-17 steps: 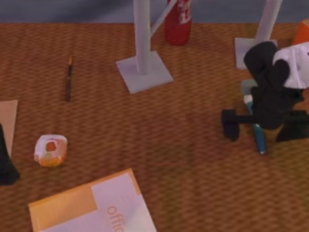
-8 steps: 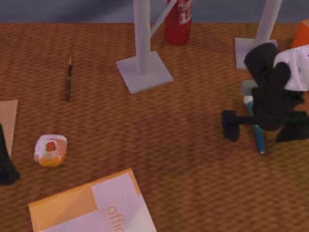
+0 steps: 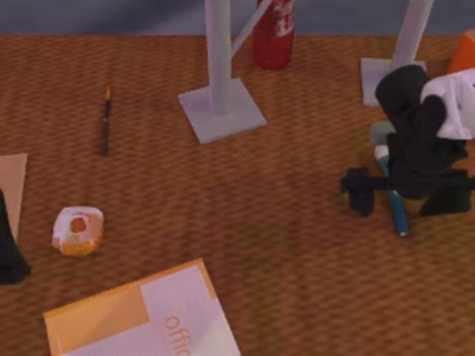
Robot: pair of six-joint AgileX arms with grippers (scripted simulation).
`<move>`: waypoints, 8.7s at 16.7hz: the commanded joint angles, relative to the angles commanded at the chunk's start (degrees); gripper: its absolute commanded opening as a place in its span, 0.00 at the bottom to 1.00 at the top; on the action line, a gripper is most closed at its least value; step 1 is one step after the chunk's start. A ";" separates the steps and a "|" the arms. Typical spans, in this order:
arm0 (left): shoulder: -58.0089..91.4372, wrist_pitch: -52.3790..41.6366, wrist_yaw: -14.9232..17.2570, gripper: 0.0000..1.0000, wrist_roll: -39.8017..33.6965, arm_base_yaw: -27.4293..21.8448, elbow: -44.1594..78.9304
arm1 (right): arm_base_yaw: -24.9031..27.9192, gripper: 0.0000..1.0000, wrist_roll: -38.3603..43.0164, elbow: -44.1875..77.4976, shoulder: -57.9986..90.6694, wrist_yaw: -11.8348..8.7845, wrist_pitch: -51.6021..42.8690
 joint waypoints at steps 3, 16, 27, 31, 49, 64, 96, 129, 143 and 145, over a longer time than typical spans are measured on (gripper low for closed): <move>0.00 0.00 0.00 1.00 0.00 0.00 0.00 | 0.00 0.02 0.00 0.00 0.00 0.00 0.00; 0.00 0.00 0.00 1.00 0.00 0.00 0.00 | 0.15 0.00 -1.51 0.63 -4.35 -0.39 2.29; 0.00 0.00 0.00 1.00 0.00 0.00 0.00 | -0.32 0.00 -10.66 -12.17 -13.08 -16.41 48.06; 0.00 0.00 0.00 1.00 0.00 0.00 0.00 | -0.53 0.00 -14.69 -17.85 -18.22 -22.94 67.98; 0.00 0.00 0.00 1.00 0.00 0.00 0.00 | 9.56 0.00 -17.84 -26.04 -27.12 -18.57 87.83; 0.00 0.00 0.00 1.00 0.00 0.00 0.00 | 17.91 0.00 -17.32 -29.13 -29.81 -10.72 91.80; 75.38 26.07 47.11 1.00 6.59 -17.18 46.42 | 17.91 0.00 -17.32 -29.13 -29.81 -10.72 91.80; 90.87 29.65 35.97 0.00 5.97 -28.67 58.94 | 17.91 0.00 -17.32 -29.13 -29.81 -10.72 91.80; 90.87 29.65 35.97 0.00 5.97 -28.67 58.94 | 17.91 0.90 -17.32 -29.13 -29.81 -10.72 91.80; 90.87 29.65 35.97 0.00 5.97 -28.67 58.94 | 17.91 1.00 -17.32 -29.13 -29.81 -10.72 91.80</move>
